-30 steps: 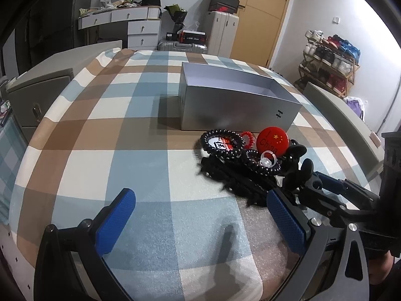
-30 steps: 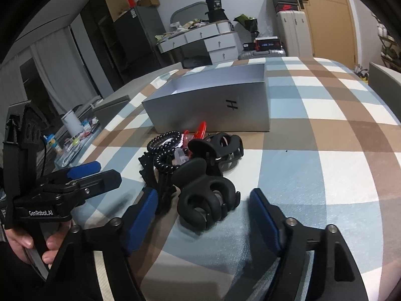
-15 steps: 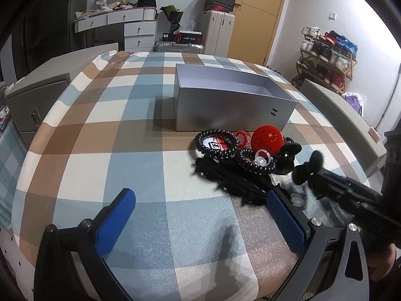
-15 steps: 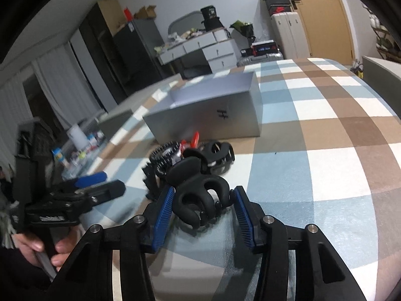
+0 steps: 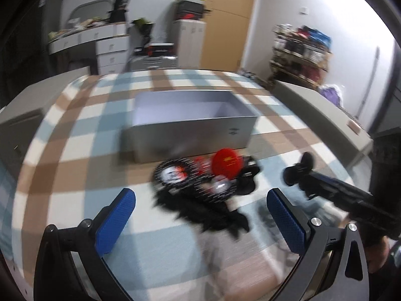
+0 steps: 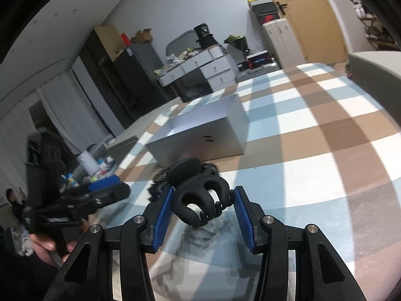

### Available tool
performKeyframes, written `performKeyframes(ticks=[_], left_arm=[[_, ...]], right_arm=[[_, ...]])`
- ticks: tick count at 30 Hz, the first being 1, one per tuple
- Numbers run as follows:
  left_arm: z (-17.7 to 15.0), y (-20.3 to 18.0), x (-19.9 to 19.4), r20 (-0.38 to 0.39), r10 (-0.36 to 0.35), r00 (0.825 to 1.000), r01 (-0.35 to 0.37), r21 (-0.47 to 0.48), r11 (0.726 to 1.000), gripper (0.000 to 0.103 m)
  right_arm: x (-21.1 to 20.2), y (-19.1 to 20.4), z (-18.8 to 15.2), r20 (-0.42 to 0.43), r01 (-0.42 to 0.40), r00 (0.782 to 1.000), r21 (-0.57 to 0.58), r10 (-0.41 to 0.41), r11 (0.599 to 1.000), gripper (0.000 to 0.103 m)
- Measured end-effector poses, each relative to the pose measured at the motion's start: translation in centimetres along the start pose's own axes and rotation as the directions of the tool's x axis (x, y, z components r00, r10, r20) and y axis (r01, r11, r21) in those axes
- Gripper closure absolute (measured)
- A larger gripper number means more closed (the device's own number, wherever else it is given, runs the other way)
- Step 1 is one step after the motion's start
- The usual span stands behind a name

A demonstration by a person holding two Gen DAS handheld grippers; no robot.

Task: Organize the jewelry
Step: 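Close the left gripper on a second black claw clip while the right holds its clip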

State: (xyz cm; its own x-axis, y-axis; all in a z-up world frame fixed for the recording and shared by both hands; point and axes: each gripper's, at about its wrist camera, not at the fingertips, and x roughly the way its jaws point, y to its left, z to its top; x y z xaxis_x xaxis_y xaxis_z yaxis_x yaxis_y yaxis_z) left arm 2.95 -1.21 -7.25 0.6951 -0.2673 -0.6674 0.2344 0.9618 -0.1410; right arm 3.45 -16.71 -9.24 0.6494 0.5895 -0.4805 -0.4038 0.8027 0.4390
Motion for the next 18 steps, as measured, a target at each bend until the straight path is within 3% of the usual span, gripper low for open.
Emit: performKeyframes(ticks=[6, 11, 14, 16, 18], left_arm=[[1.7, -2.0, 2.2, -0.052, -0.044, 0.998, 0.046, 0.047, 0.998, 0.002], [2.3, -3.4, 3.4, -0.08, -0.051, 0.995, 0.058, 0.093, 0.994, 0.013], [2.2, -3.4, 4.2, -0.115, -0.046, 0.992, 0.056, 0.091, 0.994, 0.031], [2.1, -3.3, 4.5, -0.138, -0.054, 0.989, 0.065, 0.073, 0.995, 0.053], [2.1, -3.4, 4.6, -0.154, -0.058, 0.986, 0.069, 0.063, 0.996, 0.063]], right_arm=[[-0.4, -1.1, -0.2, 0.028, 0.083, 0.996, 0.0, -0.083, 0.997, 0.056], [-0.9, -2.3, -0.2, 0.049, 0.123, 0.991, 0.021, -0.124, 0.992, 0.056], [-1.1, -2.5, -0.2, 0.06, 0.152, 0.986, 0.018, -0.153, 0.988, 0.056], [-1.0, -2.7, -0.2, 0.06, 0.174, 0.983, 0.02, -0.175, 0.985, 0.056], [-1.1, -3.1, -0.3, 0.056, 0.168, 0.984, 0.035, -0.17, 0.985, 0.056]])
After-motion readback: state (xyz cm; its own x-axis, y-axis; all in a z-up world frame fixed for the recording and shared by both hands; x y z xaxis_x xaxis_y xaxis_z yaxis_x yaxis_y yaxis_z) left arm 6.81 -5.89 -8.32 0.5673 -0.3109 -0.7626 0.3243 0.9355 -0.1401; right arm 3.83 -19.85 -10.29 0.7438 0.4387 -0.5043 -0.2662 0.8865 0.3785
